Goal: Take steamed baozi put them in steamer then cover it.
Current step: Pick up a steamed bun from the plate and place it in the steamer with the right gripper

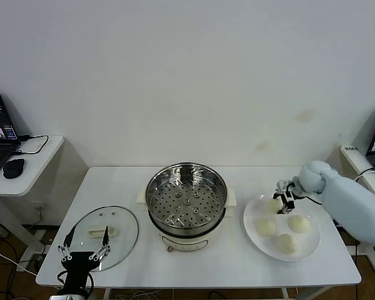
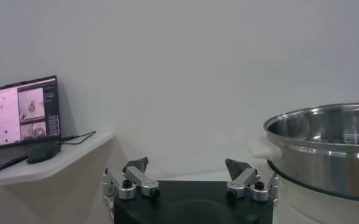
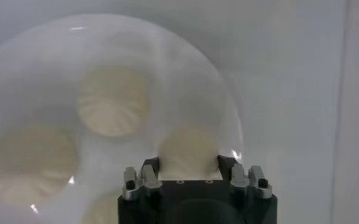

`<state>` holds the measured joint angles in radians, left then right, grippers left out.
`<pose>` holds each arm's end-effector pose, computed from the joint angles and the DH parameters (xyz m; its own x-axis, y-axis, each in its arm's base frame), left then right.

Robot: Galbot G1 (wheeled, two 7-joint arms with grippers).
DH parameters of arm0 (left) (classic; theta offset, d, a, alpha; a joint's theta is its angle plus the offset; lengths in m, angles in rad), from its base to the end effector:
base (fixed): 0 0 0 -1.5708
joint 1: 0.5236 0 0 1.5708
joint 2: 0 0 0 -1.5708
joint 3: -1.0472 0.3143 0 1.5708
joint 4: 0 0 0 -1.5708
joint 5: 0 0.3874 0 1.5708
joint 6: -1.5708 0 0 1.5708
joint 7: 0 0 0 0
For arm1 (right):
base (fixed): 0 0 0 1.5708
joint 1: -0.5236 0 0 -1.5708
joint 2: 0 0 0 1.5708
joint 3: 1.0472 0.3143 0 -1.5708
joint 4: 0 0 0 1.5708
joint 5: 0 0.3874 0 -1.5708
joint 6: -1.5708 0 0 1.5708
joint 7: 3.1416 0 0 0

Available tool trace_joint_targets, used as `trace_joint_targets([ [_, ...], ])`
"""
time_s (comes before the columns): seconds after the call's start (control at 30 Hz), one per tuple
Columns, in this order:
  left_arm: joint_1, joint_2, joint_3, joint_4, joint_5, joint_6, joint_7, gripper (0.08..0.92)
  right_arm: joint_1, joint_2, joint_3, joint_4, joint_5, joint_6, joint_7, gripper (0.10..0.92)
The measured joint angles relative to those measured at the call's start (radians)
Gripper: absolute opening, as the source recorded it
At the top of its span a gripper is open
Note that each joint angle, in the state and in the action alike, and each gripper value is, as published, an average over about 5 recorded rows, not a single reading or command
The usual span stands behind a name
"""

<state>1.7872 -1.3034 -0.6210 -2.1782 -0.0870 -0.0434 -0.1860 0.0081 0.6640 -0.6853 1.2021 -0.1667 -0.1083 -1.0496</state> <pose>0.1787 0.0545 -0.2738 -0.9935 -0.1008 0.0525 -0.0893 0.9780 0.1886 0.5380 -0.1492 -0.1578 -0.3279 -0.1247 0.9364 -0.9350 -0.0990 -0.3406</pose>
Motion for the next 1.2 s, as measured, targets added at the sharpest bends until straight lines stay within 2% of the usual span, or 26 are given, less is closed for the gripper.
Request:
trace_joint_targets([
  [0.3,-0.009,0.013,0.002,-0.001,-0.018,0.0,0.0,0.823,0.277,-0.033,-0.16,0.124,0.182,0.014,0.013,0.611],
  [0.67,-0.016,0.017,-0.015,0.0,-0.035,-0.005,0.0,0.823,0.556,0.111,-0.393,0.222,0.349,0.073,0.071,0.611],
  [0.9,-0.007,0.008,-0.032,-0.01,-0.042,-0.008,0.0,0.823,0.603,0.255,-0.496,0.211,0.33,0.149,0.111,0.611],
  [1.2,0.001,0.001,-0.049,-0.029,-0.043,-0.004,0.0,0.823,0.568,0.404,-0.572,0.134,0.182,0.272,0.156,0.611],
])
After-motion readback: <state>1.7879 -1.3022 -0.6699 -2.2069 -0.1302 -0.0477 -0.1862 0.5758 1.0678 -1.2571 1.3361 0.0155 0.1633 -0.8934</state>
